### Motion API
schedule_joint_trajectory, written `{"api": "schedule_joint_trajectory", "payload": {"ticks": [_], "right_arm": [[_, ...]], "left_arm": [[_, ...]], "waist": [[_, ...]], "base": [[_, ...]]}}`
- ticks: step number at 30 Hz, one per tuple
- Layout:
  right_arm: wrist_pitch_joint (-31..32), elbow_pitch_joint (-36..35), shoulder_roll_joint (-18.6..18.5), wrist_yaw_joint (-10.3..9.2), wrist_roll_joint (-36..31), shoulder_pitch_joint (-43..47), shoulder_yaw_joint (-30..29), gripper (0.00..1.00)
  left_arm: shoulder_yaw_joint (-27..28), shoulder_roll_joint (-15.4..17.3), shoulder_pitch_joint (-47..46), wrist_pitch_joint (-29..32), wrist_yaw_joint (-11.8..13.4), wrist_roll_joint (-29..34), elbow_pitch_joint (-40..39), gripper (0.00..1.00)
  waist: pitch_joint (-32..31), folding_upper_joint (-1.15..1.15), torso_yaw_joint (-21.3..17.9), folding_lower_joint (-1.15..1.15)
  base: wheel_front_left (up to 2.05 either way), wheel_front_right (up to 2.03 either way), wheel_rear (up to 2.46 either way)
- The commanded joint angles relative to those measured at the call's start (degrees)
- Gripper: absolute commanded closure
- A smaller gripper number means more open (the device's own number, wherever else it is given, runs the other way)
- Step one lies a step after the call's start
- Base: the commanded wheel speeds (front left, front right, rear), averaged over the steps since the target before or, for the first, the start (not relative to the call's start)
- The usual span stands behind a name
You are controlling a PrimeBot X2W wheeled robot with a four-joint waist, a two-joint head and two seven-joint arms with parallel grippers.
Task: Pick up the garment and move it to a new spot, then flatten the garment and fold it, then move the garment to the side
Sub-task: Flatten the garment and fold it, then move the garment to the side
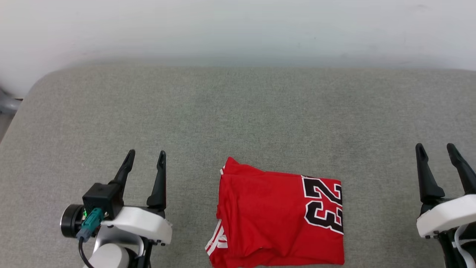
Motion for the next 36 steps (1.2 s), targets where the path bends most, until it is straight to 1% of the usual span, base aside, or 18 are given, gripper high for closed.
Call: {"api": "schedule_joint_trajectory", "payload": {"ticks": [1, 6, 11, 20, 26, 31, 33, 36], "right_arm": [[-1.36, -1.98, 0.98, -0.03, -0.99, 1.62, -0.13, 0.0], [-3.11, -6.01, 2.73, -0.03, -2.37, 5.42, 0.92, 0.0], [-2.67, -8.53, 4.06, -0.03, -3.01, 9.25, 1.91, 0.0], [-1.6, -10.97, 5.05, -0.03, -3.66, 12.59, 4.39, 0.0], [-1.17, -11.68, 5.2, -0.03, -3.75, 13.15, 5.17, 0.0], [-0.07, -11.96, 5.31, -0.03, -3.38, 13.29, 4.91, 0.0], [0.96, -11.55, 4.79, -0.03, -2.61, 13.29, 3.88, 0.0], [4.72, -9.7, 4.44, -0.03, 0.79, 13.64, 1.16, 0.0]], "left_arm": [[0.42, 0.47, 1.17, -0.45, 0.4, 0.57, 0.23, 0.0], [1.11, 0.41, 3.68, -0.58, 0.89, 0.5, 1.13, 0.0], [1.67, 0.53, 6.66, -0.74, 1.34, 0.46, 1.33, 0.0], [1.41, 1.02, 8.88, -0.81, 1.11, 1.3, 1.34, 0.0], [0.76, 0.6, 8.53, -0.85, 0.85, 1.71, 1.87, 0.0], [0.54, 0.28, 7.88, -0.87, 0.62, 1.97, 2.23, 0.0], [0.52, 0.16, 7.51, -0.88, 0.48, 1.86, 2.3, 0.0], [0.6, -0.03, 6.81, -0.89, 0.19, 1.97, 2.37, 0.0]], "waist": [[-0.99, 0.0, -0.62, 0.0], [-3.93, 0.0, -1.3, 0.0], [-6.46, 0.0, -1.67, 0.0], [-7.36, 0.0, -2.23, 0.0], [-7.52, 0.0, -2.33, 0.0], [-7.32, 0.0, -2.35, 0.0], [-7.07, 0.0, -2.31, 0.0], [-6.43, 0.0, -2.08, 0.0]], "base": [[0.0, 0.0, 0.0], [0.0, 0.0, 0.0], [0.0, 0.0, 0.0], [0.0, 0.0, 0.0], [0.0, 0.0, 0.0], [0.0, 0.0, 0.0], [0.0, 0.0, 0.0], [0.0, 0.0, 0.0]]}}
